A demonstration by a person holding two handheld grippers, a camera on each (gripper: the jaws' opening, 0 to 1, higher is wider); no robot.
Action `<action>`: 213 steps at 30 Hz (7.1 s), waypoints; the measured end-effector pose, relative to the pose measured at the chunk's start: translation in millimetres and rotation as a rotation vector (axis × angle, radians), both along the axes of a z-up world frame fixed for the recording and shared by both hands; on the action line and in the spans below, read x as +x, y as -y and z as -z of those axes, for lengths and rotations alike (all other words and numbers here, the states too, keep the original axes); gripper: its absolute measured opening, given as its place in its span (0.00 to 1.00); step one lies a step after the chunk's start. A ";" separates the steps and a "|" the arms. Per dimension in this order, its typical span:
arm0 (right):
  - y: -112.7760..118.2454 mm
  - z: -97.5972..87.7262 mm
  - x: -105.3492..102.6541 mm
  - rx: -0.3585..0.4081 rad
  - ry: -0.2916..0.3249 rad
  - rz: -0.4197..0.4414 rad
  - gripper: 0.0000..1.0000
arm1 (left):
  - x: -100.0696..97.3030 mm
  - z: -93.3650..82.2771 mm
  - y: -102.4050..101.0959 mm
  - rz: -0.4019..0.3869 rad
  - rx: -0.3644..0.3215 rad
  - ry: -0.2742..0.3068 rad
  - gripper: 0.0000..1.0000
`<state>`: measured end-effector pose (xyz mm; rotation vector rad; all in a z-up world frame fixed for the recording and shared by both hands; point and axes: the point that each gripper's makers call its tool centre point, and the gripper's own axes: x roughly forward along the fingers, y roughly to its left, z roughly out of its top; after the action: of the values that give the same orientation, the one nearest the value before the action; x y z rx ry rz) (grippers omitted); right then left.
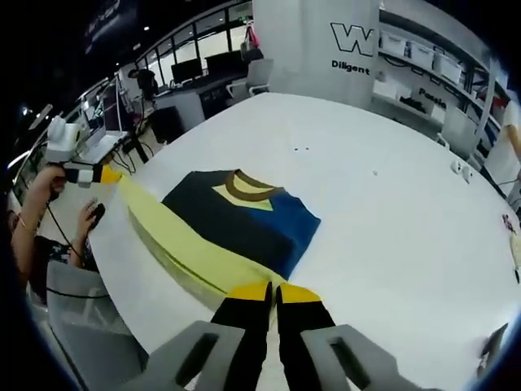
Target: Fold the garment on the visible template until the final outline fits inside the template.
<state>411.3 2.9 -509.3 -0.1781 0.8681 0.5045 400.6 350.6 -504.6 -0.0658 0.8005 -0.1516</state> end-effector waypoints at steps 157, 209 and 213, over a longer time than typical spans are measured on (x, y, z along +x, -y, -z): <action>6.9 101.0 200.2 0.100 0.140 0.154 0.07 | 185.7 110.0 -8.9 -0.002 0.080 0.077 0.06; -11.4 110.3 59.6 0.263 -0.008 0.211 0.46 | 73.3 101.2 21.7 0.022 -0.065 0.022 0.45; -10.0 114.3 48.2 0.270 -0.026 0.211 0.46 | 62.9 105.8 19.6 0.020 -0.048 0.014 0.44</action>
<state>459.4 12.9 -623.6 0.1660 0.8246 0.4214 463.5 331.1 -610.5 -0.1016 0.7835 -0.1900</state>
